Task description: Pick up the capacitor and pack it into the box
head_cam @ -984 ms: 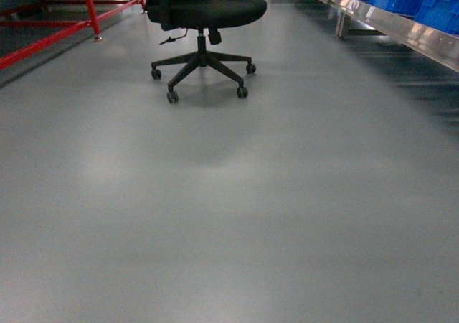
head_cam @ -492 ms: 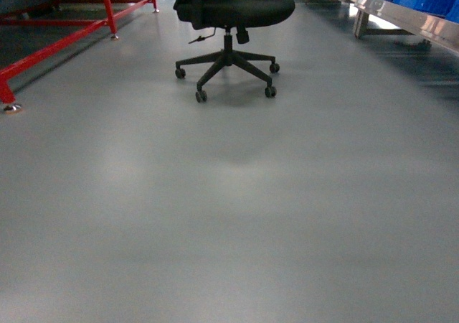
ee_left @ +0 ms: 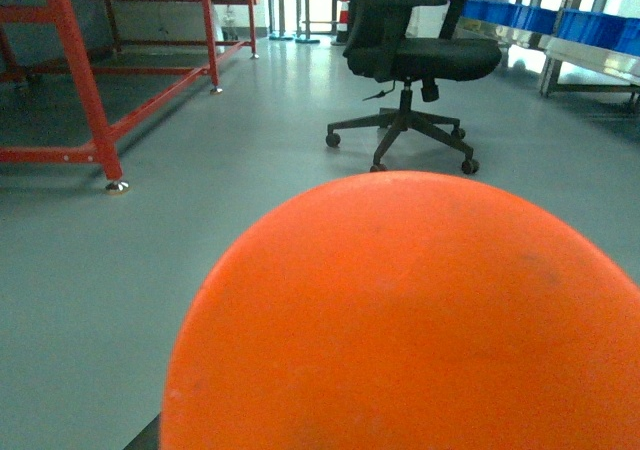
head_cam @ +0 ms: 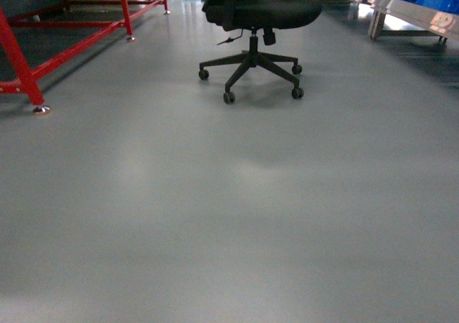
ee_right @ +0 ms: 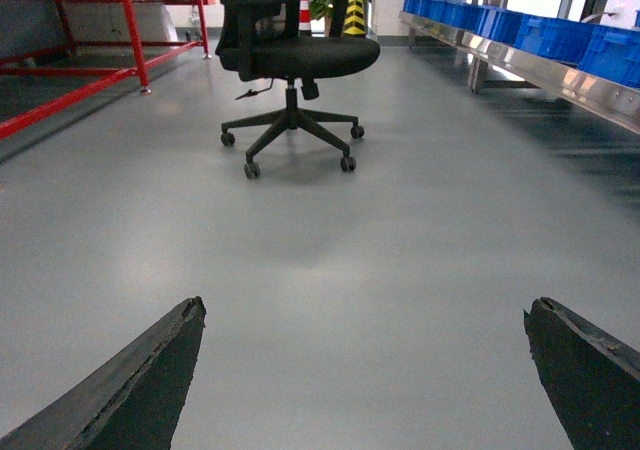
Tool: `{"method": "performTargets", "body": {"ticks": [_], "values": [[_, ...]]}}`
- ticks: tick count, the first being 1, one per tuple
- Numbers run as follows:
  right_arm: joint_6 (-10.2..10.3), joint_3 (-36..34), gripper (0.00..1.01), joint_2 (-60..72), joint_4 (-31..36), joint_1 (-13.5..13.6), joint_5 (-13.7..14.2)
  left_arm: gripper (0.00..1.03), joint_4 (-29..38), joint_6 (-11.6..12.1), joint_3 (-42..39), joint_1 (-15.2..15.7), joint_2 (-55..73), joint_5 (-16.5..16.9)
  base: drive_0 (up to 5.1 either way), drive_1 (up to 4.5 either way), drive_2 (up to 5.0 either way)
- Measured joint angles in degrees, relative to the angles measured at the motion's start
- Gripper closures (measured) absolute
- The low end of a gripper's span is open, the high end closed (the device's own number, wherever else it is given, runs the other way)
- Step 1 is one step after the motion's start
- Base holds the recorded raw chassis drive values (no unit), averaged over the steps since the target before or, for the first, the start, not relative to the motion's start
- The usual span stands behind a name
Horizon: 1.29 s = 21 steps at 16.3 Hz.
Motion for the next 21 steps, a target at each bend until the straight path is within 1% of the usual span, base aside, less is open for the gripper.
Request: {"method": "performTargets", "body": {"ticks": [21], "values": [[0.0, 0.0, 0.03, 0.0, -0.09, 0.0, 0.0, 0.6, 0.09, 0.0, 0.0, 0.0, 0.0, -0.09, -5.0, 2.44, 2.4]]}}
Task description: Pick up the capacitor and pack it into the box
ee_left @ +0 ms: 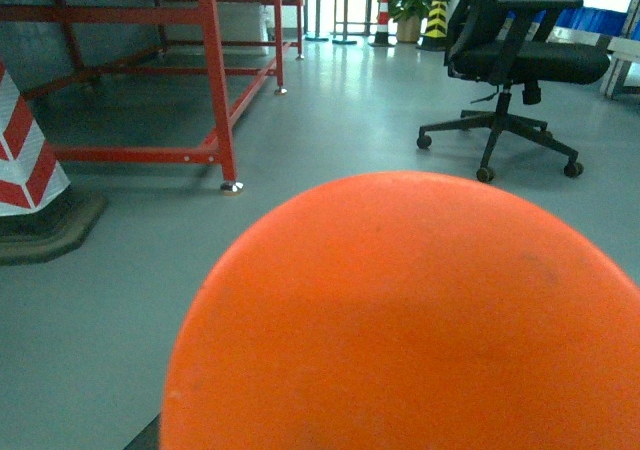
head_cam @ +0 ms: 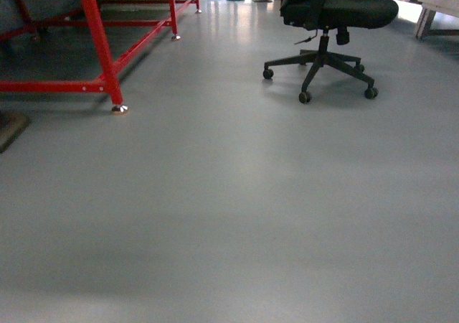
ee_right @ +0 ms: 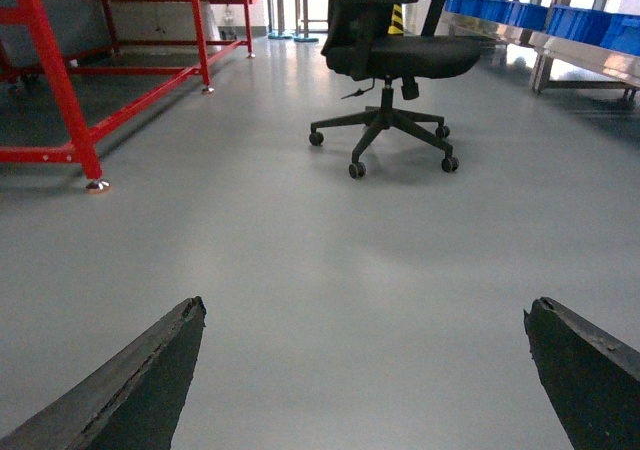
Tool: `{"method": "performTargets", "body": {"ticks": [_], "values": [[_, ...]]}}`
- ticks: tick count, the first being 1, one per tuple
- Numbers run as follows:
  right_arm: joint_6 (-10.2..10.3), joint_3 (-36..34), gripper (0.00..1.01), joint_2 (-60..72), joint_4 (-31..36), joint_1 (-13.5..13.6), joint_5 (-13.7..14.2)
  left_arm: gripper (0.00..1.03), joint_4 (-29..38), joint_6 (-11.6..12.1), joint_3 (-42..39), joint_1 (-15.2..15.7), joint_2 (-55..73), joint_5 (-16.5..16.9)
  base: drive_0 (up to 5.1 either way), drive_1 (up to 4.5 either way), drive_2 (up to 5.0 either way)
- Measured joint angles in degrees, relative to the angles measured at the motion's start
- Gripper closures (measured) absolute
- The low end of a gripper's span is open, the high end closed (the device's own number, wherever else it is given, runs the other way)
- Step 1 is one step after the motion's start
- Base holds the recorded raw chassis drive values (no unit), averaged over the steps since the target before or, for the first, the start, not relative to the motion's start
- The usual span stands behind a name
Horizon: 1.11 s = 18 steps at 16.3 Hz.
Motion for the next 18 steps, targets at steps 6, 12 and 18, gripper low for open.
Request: {"method": "performTargets", "body": {"ticks": [6, 12, 18], "values": [[0.0, 0.0, 0.03, 0.0, -0.07, 0.0, 0.0, 0.6, -0.07, 0.0, 0.0, 0.0, 0.0, 0.02, -5.1, 2.36, 2.4], [0.0, 0.0, 0.03, 0.02, -0.13, 0.0, -0.02, 0.6, -0.04, 0.0, 0.0, 0.0, 0.0, 0.0, -5.0, 2.38, 2.4], [0.0, 0.0, 0.03, 0.0, 0.02, 0.0, 0.0, 0.6, 0.07, 0.0, 0.0, 0.0, 0.0, 0.04, -5.0, 2.37, 2.4]]}}
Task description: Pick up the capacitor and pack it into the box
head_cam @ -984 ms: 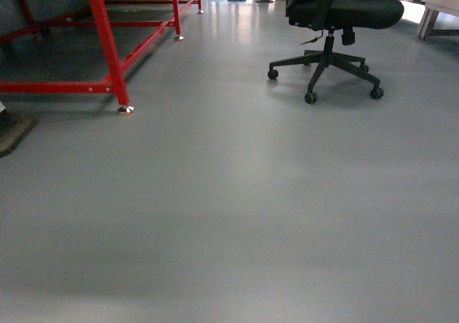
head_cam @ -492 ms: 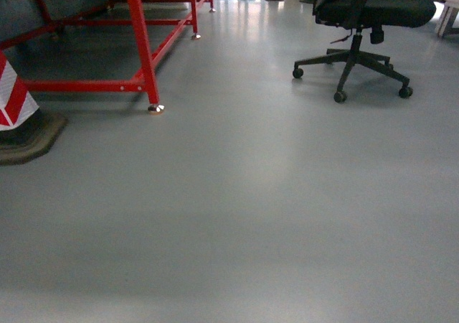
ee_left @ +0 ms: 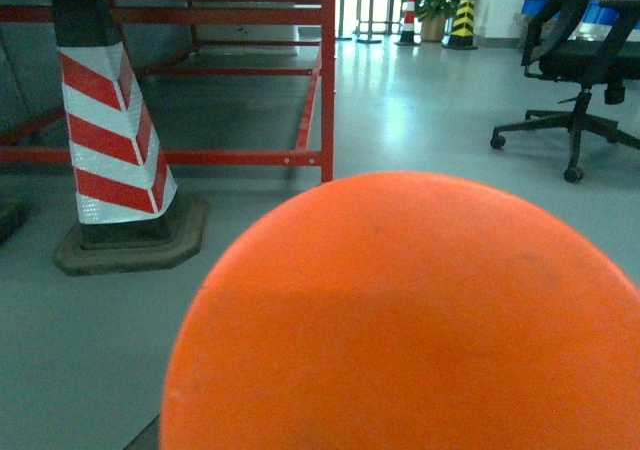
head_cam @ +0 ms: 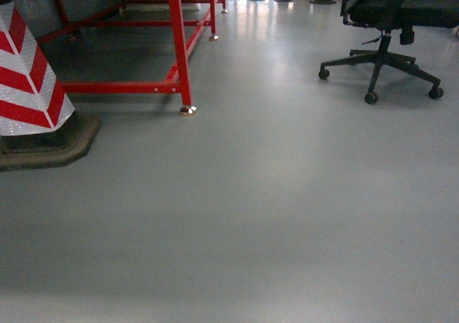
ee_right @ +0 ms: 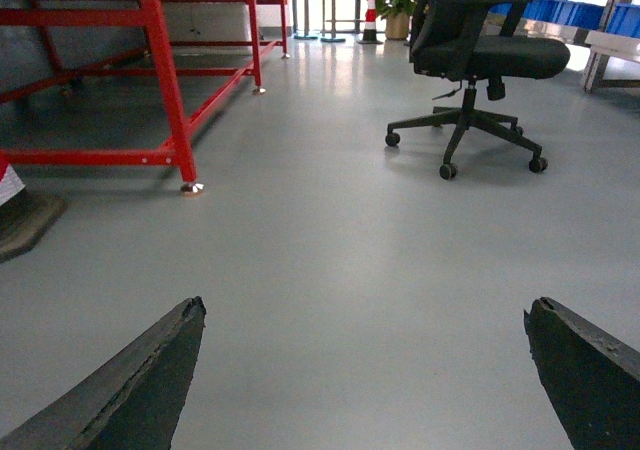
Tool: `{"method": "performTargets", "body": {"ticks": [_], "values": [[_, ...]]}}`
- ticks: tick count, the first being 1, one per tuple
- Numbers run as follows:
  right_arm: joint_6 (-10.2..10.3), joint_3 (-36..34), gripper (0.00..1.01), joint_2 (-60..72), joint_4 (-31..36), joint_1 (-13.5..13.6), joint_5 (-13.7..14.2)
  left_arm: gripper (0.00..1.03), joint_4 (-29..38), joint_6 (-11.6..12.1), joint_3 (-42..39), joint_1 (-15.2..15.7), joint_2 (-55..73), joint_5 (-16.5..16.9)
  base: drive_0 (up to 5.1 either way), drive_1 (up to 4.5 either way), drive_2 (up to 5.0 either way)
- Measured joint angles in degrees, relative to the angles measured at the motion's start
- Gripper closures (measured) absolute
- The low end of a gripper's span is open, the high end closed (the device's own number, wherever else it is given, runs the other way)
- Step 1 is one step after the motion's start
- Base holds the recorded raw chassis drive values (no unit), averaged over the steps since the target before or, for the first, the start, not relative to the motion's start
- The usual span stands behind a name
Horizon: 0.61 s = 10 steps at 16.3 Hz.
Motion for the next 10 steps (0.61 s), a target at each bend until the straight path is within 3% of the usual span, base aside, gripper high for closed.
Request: {"method": "performTargets", "body": {"ticks": [10], "values": [[0.0, 0.0, 0.03, 0.0, -0.04, 0.0, 0.02, 0.6, -0.07, 0.0, 0.0, 0.0, 0.0, 0.0, -5.0, 2.39, 2.4]]}}
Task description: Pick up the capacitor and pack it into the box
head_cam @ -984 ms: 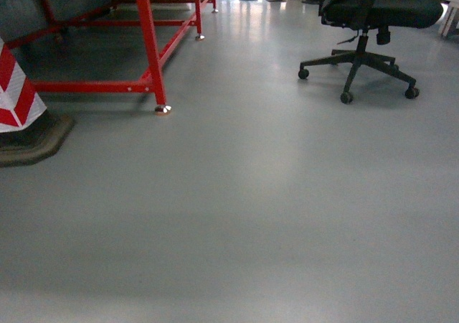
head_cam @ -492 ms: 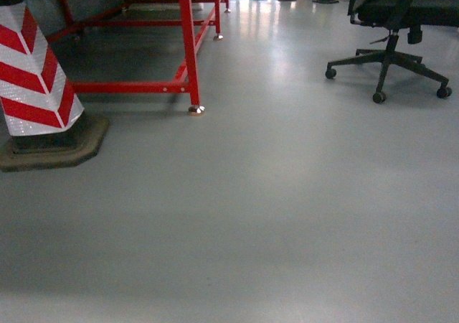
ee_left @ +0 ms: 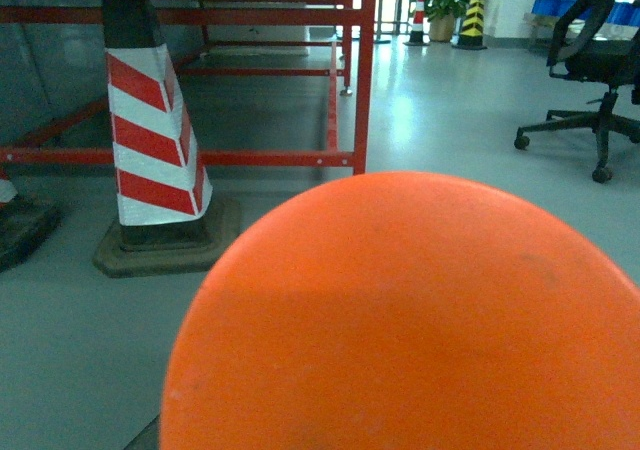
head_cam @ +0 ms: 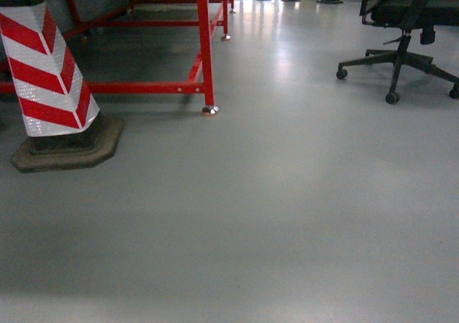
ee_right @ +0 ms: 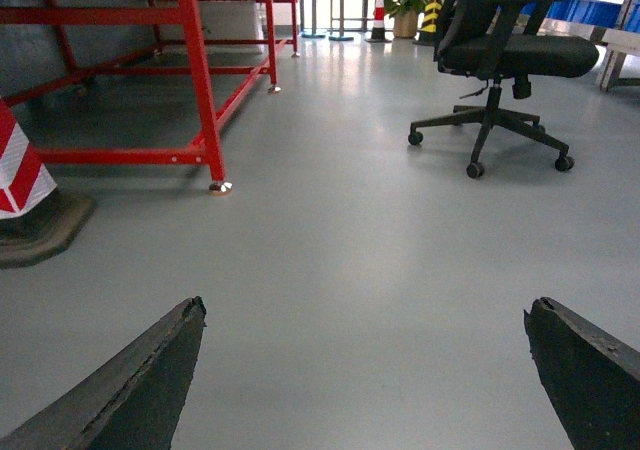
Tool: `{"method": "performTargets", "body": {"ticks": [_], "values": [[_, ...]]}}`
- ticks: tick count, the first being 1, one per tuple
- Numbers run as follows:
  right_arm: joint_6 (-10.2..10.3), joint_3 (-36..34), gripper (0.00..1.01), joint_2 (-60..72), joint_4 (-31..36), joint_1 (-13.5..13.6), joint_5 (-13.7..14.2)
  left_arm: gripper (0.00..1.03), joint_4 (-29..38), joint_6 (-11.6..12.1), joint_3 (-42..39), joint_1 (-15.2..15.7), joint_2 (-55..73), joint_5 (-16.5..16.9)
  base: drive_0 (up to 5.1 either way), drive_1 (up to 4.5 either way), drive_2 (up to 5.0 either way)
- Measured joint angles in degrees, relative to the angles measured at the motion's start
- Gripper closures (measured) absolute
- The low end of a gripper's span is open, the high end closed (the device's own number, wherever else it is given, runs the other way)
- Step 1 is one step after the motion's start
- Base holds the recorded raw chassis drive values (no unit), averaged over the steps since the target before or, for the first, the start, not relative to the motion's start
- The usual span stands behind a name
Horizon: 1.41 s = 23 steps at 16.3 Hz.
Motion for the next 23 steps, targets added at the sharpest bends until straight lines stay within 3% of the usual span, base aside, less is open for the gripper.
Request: {"method": "performTargets", "body": {"ticks": [23], "values": [[0.0, 0.0, 0.03, 0.0, 0.2, 0.0, -0.02, 0.6, 0.11, 0.0, 0.0, 0.0, 0.0, 0.0, -5.0, 2.42, 2.4]]}}
